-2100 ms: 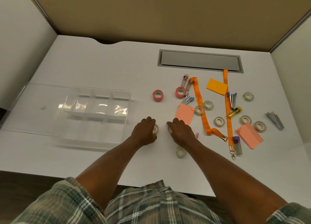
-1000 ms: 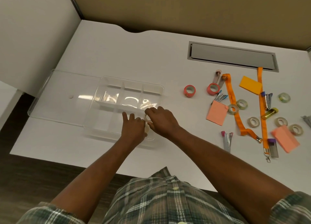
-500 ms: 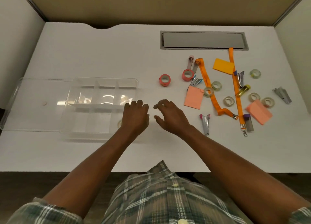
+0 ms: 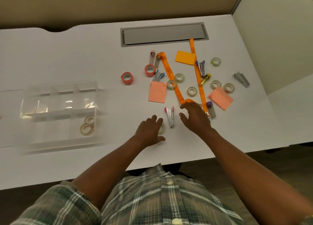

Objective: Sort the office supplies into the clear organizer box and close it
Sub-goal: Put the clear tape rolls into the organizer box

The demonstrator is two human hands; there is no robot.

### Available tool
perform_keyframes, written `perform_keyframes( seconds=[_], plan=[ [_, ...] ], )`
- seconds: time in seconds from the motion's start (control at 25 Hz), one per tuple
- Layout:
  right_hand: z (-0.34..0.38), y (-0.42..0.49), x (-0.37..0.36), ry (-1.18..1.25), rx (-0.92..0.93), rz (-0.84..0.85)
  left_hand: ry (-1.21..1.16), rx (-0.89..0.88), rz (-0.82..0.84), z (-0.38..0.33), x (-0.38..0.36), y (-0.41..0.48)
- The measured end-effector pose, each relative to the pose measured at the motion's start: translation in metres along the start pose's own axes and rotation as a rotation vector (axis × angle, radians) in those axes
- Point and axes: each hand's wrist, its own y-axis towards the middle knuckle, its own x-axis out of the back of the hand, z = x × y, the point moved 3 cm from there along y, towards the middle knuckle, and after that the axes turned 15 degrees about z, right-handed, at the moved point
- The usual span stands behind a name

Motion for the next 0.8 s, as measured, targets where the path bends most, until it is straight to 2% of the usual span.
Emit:
perform_keyframes(
  seconds=[0.16, 0.36, 0.52, 0.64, 0.8],
  plan=[
    [-0.035, -0.006, 0.010, 0.026, -0.081, 0.020, 0.026, 0.072, 0.000, -0.014, -0.002, 0.017],
    [-0.056, 0.031, 0.032, 0.000, -0.085, 0.031, -0.121, 0.125, -0.052, -0.019, 0.003, 0.019],
    [-0.062, 0.075, 0.036, -0.038, -0.082, 0.140, -0.234, 0.185, -0.114, -0.017, 0.002, 0.009],
    [-0.064, 0.096, 0.030, -0.128, -0.125, 0.209, -0.290, 0.240, -0.156, -0.016, 0.000, -0.003],
    [-0.069, 0.103, 0.025, -0.228, -0.138, 0.173, -0.347, 0.283, -0.237, -0.009, -0.001, -0.019]
  ],
)
